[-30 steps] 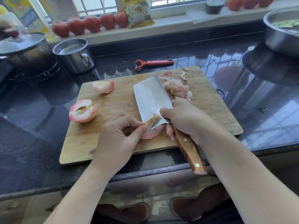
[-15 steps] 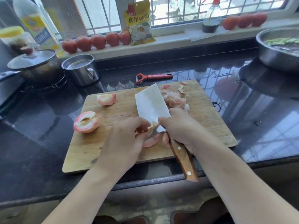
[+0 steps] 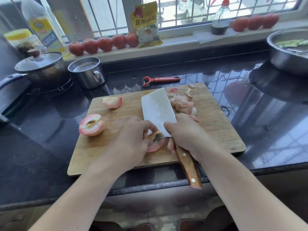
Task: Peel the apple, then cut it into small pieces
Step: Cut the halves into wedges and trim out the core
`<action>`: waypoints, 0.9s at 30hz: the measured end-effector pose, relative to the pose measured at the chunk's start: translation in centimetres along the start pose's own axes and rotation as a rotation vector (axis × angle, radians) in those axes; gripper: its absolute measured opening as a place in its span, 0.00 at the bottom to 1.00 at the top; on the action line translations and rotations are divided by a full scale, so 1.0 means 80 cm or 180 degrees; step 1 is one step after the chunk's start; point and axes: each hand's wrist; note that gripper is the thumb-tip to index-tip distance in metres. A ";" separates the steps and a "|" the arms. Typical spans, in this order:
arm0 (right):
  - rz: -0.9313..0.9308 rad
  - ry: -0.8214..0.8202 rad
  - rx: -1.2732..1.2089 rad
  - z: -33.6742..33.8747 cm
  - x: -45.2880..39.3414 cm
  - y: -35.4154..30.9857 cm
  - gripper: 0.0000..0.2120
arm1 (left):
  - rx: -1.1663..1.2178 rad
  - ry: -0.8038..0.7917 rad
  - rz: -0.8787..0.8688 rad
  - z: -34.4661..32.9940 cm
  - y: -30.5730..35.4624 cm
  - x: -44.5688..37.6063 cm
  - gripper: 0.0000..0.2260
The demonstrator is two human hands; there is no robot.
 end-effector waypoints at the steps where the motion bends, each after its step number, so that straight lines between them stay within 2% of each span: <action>1: 0.0009 0.0001 -0.0016 0.000 0.000 0.000 0.10 | 0.0016 -0.0005 -0.0006 0.000 0.000 -0.001 0.14; 7: 0.0041 0.0001 -0.0055 0.002 -0.003 0.005 0.12 | 0.0416 0.0626 -0.0160 -0.006 -0.012 0.011 0.14; 12: 0.0211 -0.0055 -0.0240 0.023 0.000 0.007 0.10 | 0.1443 0.1003 0.0408 0.021 -0.034 0.009 0.14; 16: 0.0476 0.0315 -0.0632 0.076 -0.005 0.015 0.07 | 0.1311 0.0721 0.0577 0.029 -0.034 -0.008 0.11; 18: 0.0424 0.0607 -0.0951 0.100 -0.013 0.030 0.08 | 0.1075 0.0524 0.0503 0.027 -0.018 -0.027 0.08; 21: 0.0336 0.0953 -0.1192 0.116 -0.023 0.054 0.09 | 0.0598 0.0223 0.0245 0.018 0.020 -0.071 0.06; 23: 0.0431 0.1115 -0.1364 0.117 -0.024 0.064 0.09 | 0.0410 0.0207 -0.0046 0.009 0.045 -0.105 0.06; 27: 0.0661 0.1156 -0.1627 0.111 -0.017 0.067 0.08 | 0.0370 0.0201 -0.0546 -0.014 0.075 -0.155 0.05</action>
Point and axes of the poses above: each hand's wrist, its own x-axis away from the middle knuckle, its own z-axis out of the back of the hand, y = z × x
